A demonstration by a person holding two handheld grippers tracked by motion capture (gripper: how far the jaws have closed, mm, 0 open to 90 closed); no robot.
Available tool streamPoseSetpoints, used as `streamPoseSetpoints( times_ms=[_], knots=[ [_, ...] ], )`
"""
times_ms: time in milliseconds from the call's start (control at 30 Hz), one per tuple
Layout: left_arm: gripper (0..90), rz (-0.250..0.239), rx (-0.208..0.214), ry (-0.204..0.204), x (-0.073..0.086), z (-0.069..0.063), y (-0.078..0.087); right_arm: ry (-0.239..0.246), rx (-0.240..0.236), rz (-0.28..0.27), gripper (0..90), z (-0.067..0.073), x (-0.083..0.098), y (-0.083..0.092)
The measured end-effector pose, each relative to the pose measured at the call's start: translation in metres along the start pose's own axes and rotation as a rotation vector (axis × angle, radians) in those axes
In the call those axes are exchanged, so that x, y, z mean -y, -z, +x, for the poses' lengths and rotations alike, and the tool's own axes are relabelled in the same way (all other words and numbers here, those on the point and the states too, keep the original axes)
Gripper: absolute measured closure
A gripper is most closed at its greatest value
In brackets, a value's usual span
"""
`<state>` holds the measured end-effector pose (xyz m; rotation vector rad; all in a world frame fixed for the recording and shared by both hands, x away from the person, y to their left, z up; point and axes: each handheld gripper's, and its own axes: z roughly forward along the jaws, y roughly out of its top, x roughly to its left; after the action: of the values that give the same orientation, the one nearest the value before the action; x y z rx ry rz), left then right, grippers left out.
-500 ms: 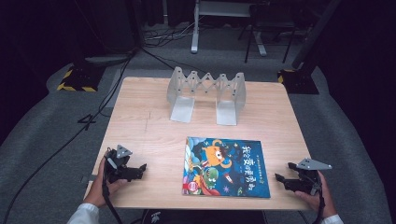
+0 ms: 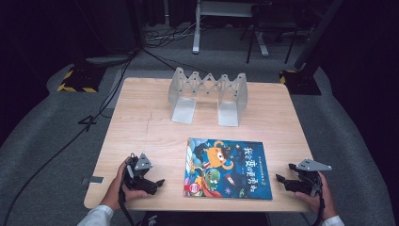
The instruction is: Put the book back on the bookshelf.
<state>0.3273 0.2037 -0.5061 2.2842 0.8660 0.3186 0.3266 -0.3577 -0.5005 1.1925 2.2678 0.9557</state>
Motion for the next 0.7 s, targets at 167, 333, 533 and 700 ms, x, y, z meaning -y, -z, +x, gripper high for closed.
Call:
streamPoseSetpoints(
  times_ms=[167,333,533,700],
  knots=[
    [0.5,-0.001,0.051,-0.044,-0.013,-0.016,-0.012,-0.037,-0.067,-0.056,28.2,0.011,-0.015,0.006],
    [0.5,-0.002,0.078,-0.074,-0.019,-0.028,-0.018,-0.031,-0.108,-0.039,28.1,0.021,-0.027,-0.004],
    [0.5,0.001,0.086,-0.090,-0.023,-0.037,-0.021,-0.016,-0.158,0.013,28.0,0.026,-0.033,-0.022],
    [0.5,0.000,0.095,-0.094,-0.025,-0.043,-0.023,-0.006,-0.205,0.032,26.2,0.030,-0.040,-0.034]
  ],
)
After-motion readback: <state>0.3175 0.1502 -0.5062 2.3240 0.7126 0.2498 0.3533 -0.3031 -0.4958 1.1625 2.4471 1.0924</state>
